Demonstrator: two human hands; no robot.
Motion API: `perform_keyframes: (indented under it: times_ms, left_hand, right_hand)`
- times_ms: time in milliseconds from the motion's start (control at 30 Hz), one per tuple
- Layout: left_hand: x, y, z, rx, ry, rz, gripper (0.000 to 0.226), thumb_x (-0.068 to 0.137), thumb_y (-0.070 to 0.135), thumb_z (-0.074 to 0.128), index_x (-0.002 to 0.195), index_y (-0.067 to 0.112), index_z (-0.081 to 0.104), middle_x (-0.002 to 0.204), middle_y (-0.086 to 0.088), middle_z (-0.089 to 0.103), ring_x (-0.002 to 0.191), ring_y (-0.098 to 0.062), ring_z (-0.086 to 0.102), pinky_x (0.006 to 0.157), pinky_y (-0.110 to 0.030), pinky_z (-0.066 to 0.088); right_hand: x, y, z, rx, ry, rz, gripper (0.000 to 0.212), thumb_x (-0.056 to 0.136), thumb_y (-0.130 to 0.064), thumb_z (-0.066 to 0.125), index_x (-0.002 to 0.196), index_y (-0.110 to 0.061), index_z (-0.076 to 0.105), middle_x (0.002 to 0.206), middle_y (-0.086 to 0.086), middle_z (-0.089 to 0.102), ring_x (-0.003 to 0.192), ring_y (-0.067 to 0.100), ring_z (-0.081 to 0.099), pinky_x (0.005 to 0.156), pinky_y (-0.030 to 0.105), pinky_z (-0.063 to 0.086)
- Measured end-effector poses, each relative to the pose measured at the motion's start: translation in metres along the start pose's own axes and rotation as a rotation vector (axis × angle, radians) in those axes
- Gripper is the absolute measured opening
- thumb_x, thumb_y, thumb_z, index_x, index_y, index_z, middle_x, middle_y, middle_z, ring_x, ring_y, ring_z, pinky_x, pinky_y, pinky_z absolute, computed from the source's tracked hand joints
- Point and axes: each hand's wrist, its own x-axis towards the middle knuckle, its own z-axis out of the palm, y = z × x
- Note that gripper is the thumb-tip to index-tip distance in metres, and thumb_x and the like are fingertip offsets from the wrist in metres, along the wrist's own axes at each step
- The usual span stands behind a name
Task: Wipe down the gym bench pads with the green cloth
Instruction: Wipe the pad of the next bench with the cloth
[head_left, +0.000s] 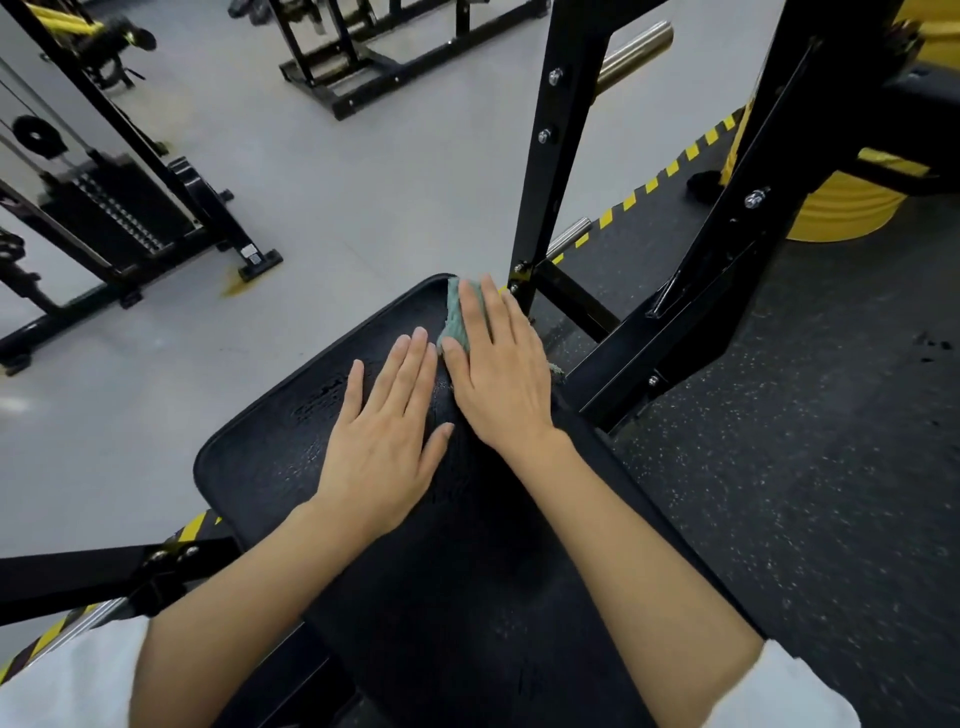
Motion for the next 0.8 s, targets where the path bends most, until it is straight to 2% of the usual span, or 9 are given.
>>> perform_keyframes:
  times_ms: [133, 200, 367, 500, 633, 800]
  left_hand:
    - [-0.001, 0.005, 0.002, 0.000, 0.002, -0.031, 0.068, 0.099, 0.044, 0.020, 0.155, 0.007, 0.013, 0.164, -0.006, 0.007, 0.151, -0.017, 0.001, 0.121, -0.047, 0.005]
    - [-0.001, 0.006, 0.002, -0.008, -0.003, -0.035, 0.068, 0.099, 0.044, 0.020, 0.155, 0.008, 0.011, 0.164, -0.006, 0.005, 0.151, -0.017, 0.000, 0.120, -0.047, 0.004]
    - [-0.002, 0.010, 0.002, -0.032, 0.003, -0.050, 0.068, 0.099, 0.044, 0.021, 0.156, 0.009, 0.009, 0.164, -0.005, 0.003, 0.151, -0.016, -0.002, 0.120, -0.046, 0.003]
    - [-0.003, 0.009, 0.004, -0.037, 0.015, -0.057, 0.068, 0.098, 0.044, 0.022, 0.155, 0.008, 0.012, 0.164, -0.005, 0.006, 0.151, -0.017, 0.001, 0.120, -0.047, 0.004]
    - [-0.003, 0.010, 0.004, -0.036, 0.024, -0.057, 0.068, 0.098, 0.044, 0.022, 0.155, 0.009, 0.012, 0.164, -0.004, 0.007, 0.151, -0.016, 0.001, 0.120, -0.046, 0.002]
    - [-0.003, 0.009, 0.004, -0.025, 0.030, -0.056, 0.068, 0.098, 0.044, 0.022, 0.155, 0.009, 0.011, 0.164, -0.005, 0.005, 0.151, -0.016, -0.001, 0.120, -0.044, -0.002]
  right_hand:
    - [0.016, 0.005, -0.003, 0.034, -0.015, -0.051, 0.058, 0.099, -0.040, 0.030, 0.151, -0.015, 0.029, 0.150, 0.011, 0.039, 0.124, 0.029, 0.049, 0.089, 0.043, 0.049]
    - [0.008, 0.012, -0.007, 0.031, -0.013, -0.083, 0.057, 0.098, -0.036, 0.027, 0.151, -0.014, 0.029, 0.149, 0.009, 0.040, 0.119, 0.028, 0.051, 0.085, 0.041, 0.052]
    - [-0.043, 0.043, -0.017, -0.005, -0.027, -0.146, 0.053, 0.100, -0.027, 0.032, 0.151, -0.012, 0.030, 0.156, 0.010, 0.030, 0.129, 0.027, 0.043, 0.099, 0.038, 0.047]
    - [-0.091, 0.066, -0.026, -0.043, -0.056, -0.115, 0.052, 0.101, -0.026, 0.034, 0.152, -0.015, 0.027, 0.159, 0.008, 0.023, 0.136, 0.025, 0.036, 0.108, 0.038, 0.041]
    - [-0.093, 0.066, -0.026, 0.022, -0.039, -0.084, 0.052, 0.100, -0.023, 0.036, 0.151, -0.017, 0.029, 0.157, 0.007, 0.028, 0.132, 0.024, 0.038, 0.108, 0.038, 0.040]
    - [-0.045, 0.038, -0.016, 0.089, 0.012, -0.056, 0.051, 0.101, -0.021, 0.036, 0.151, -0.017, 0.029, 0.155, 0.007, 0.032, 0.128, 0.026, 0.043, 0.100, 0.039, 0.043]
